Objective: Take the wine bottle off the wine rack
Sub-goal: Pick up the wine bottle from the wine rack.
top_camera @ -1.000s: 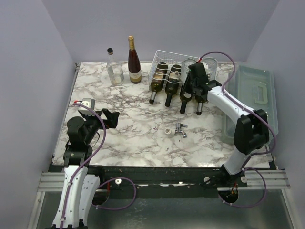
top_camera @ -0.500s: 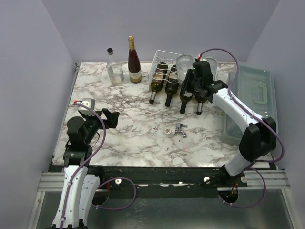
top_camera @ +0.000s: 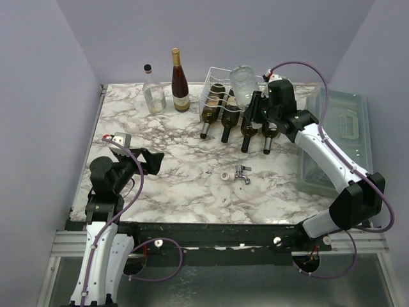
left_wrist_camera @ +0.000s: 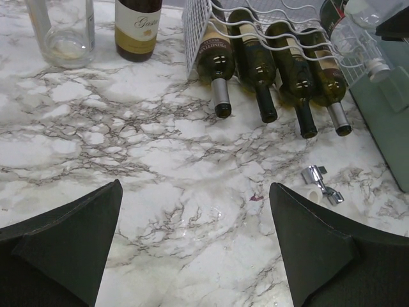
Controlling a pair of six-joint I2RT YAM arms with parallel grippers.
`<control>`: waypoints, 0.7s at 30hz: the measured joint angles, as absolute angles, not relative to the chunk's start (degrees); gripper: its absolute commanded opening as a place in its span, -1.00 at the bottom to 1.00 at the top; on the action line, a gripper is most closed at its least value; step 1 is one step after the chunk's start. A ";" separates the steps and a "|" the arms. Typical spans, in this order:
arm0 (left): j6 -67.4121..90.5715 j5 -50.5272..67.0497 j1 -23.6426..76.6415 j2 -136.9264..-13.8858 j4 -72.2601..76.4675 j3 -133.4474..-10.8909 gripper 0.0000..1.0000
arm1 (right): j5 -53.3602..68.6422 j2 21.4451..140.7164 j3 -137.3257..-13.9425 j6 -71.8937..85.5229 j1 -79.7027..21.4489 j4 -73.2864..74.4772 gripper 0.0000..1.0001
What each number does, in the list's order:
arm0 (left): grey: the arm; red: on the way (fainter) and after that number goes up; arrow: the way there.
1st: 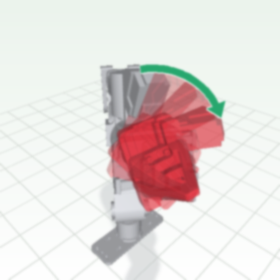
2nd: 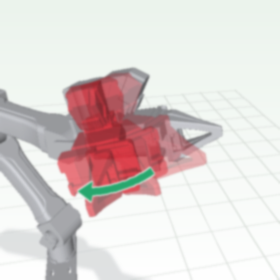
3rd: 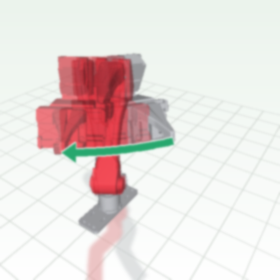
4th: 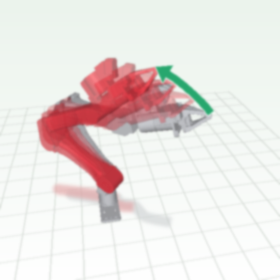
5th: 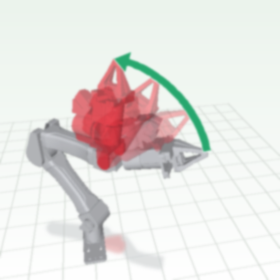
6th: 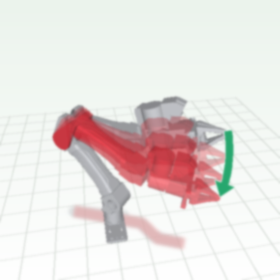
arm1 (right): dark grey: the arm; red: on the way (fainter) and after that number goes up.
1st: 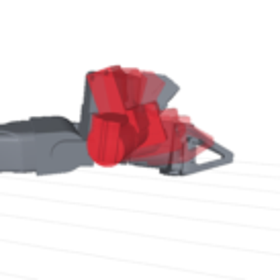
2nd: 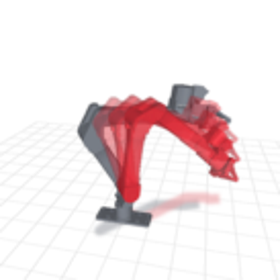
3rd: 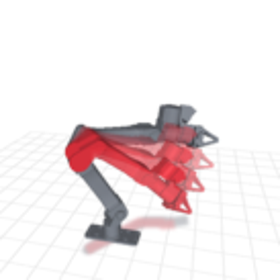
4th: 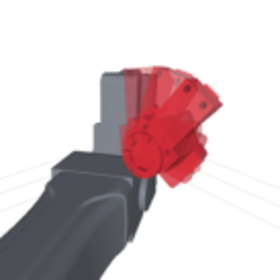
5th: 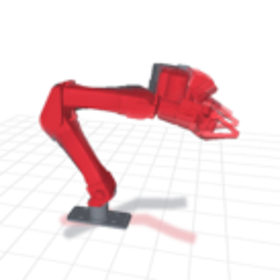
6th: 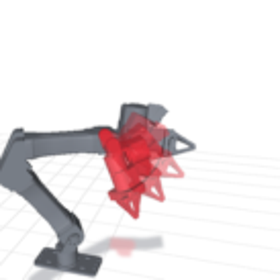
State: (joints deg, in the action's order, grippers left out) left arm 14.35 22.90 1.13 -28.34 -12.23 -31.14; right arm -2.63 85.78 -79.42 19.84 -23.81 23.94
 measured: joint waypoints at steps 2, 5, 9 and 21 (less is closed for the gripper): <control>14.20 23.88 1.13 -28.05 -11.81 -30.96 0.97 | -1.28 84.97 -79.20 18.65 -23.94 24.60 -0.99; 13.89 25.23 1.13 -27.27 -11.09 -30.55 0.97 | 0.93 83.79 -78.89 16.53 -23.94 26.68 -0.99; 13.72 26.30 1.13 -26.50 -10.28 -30.22 0.97 | 3.84 82.35 -78.61 13.43 -23.97 29.82 -1.00; 13.50 26.48 1.13 -24.86 -9.08 -29.71 0.97 | 12.34 80.95 -78.61 3.29 -24.64 38.06 -0.99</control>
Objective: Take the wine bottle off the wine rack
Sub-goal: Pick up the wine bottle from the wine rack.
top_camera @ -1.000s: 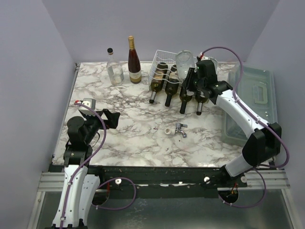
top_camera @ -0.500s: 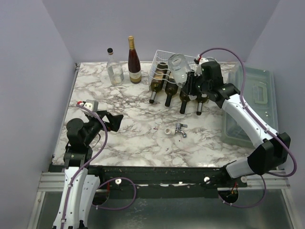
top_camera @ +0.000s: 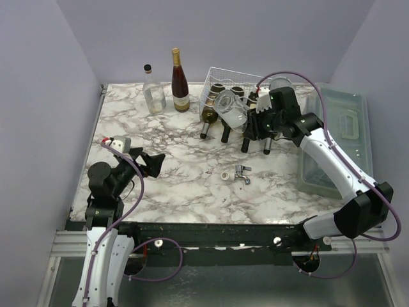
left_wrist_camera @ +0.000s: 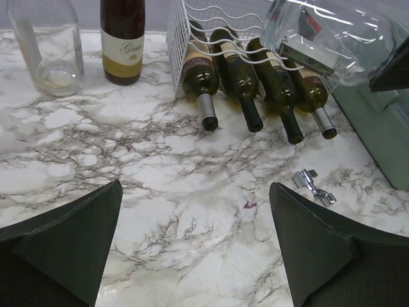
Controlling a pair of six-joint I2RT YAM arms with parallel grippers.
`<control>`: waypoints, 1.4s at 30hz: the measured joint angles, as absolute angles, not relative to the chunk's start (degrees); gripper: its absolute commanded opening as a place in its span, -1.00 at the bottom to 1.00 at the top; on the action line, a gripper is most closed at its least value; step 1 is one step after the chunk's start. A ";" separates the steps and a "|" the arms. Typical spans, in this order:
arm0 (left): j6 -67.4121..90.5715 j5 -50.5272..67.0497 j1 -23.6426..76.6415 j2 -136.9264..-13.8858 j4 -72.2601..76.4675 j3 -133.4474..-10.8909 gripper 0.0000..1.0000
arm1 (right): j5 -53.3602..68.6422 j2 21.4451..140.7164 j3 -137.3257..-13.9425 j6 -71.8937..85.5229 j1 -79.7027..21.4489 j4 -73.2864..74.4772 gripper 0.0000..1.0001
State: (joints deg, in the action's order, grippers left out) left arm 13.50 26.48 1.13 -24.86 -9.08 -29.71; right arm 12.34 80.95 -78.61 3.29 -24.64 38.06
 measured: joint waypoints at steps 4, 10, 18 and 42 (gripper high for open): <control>13.21 25.15 1.13 -22.63 -9.08 -29.23 0.97 | 15.81 80.97 -79.35 -2.28 -25.54 41.65 -0.99; 12.69 22.13 1.13 -19.40 -8.75 -28.99 0.97 | 19.46 81.93 -85.01 -11.31 -28.64 48.45 -0.99; 12.36 18.39 1.13 -16.51 -8.23 -28.29 0.97 | 22.94 90.70 -99.46 -26.50 -34.28 59.64 -0.99; 11.90 8.29 1.13 -11.40 -7.99 -27.18 0.97 | -0.05 100.62 -112.29 -65.06 -54.39 73.93 -1.00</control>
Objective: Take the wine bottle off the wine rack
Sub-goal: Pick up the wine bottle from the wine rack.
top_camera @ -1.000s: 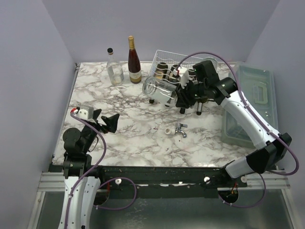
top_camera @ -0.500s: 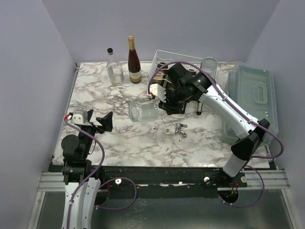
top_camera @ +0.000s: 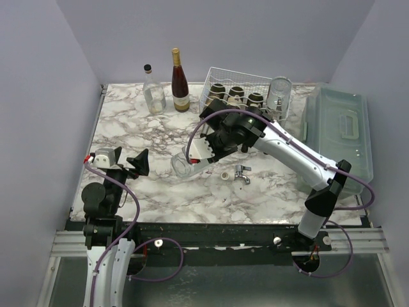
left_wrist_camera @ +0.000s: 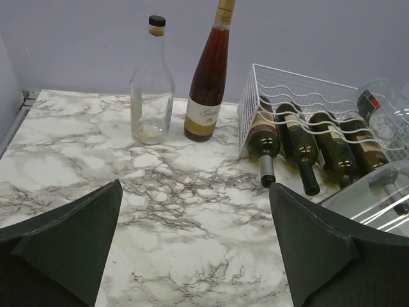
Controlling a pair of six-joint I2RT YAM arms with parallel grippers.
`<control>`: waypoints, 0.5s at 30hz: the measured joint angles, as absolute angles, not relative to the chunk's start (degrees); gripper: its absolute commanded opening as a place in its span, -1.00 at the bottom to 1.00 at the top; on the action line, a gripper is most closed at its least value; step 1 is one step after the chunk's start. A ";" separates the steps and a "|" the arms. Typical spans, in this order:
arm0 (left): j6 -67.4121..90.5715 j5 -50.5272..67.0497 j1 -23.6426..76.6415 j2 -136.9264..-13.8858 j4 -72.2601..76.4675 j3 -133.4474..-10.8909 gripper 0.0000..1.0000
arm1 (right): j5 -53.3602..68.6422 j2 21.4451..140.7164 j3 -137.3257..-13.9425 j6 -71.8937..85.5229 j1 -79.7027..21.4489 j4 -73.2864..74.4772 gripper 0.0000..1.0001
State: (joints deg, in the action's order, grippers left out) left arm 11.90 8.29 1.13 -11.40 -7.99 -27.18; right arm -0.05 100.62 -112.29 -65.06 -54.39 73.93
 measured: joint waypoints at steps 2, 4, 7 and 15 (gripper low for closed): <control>11.90 8.29 1.13 -11.27 -7.99 -27.18 0.97 | -1.37 100.62 -112.29 -68.01 -55.48 74.11 -1.00; 11.90 8.29 1.13 -11.07 -7.97 -27.18 0.97 | -2.57 100.62 -112.29 -70.85 -56.49 74.26 -1.00; 11.90 8.29 1.13 -10.92 -7.99 -27.18 0.97 | -4.69 100.62 -112.29 -74.76 -57.82 74.28 -1.00; 11.92 8.32 1.13 -10.76 -7.97 -27.18 0.97 | -9.67 100.62 -112.29 -83.92 -60.93 74.24 -1.00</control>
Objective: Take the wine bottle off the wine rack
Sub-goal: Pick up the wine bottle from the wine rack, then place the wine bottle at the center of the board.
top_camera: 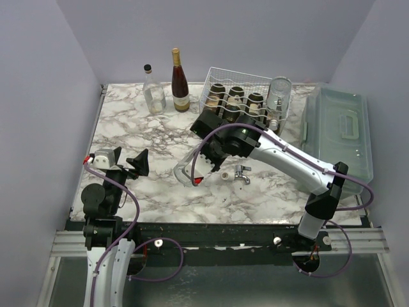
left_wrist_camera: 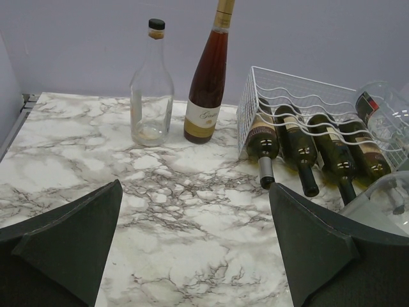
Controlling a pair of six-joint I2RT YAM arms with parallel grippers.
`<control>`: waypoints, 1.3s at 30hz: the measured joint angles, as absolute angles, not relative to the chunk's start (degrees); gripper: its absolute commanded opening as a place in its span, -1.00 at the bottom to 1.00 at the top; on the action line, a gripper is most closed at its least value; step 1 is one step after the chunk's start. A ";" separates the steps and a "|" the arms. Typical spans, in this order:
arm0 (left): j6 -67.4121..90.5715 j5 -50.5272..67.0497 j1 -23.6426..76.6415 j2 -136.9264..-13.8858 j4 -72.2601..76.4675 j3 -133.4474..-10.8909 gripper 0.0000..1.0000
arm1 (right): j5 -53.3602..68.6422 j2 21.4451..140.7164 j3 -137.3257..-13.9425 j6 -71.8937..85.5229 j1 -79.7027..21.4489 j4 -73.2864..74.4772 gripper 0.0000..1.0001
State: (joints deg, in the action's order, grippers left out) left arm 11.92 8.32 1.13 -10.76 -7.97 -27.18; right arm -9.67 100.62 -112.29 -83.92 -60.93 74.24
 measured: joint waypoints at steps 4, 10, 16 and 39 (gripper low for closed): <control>11.92 8.32 1.13 -10.76 -7.97 -27.18 0.97 | -11.64 100.62 -112.03 -87.55 -62.13 73.87 -1.00; 11.92 8.34 1.13 -10.24 -7.97 -27.18 0.97 | -15.29 100.62 -107.70 -93.14 -63.72 70.61 -1.00; 11.92 8.34 1.13 -9.85 -7.92 -27.18 0.97 | -18.70 100.62 -104.90 -98.06 -65.84 68.71 -1.00; 11.92 8.54 1.13 -9.74 -7.86 -27.18 0.97 | -28.34 95.83 -84.99 -116.79 -70.57 51.81 -0.99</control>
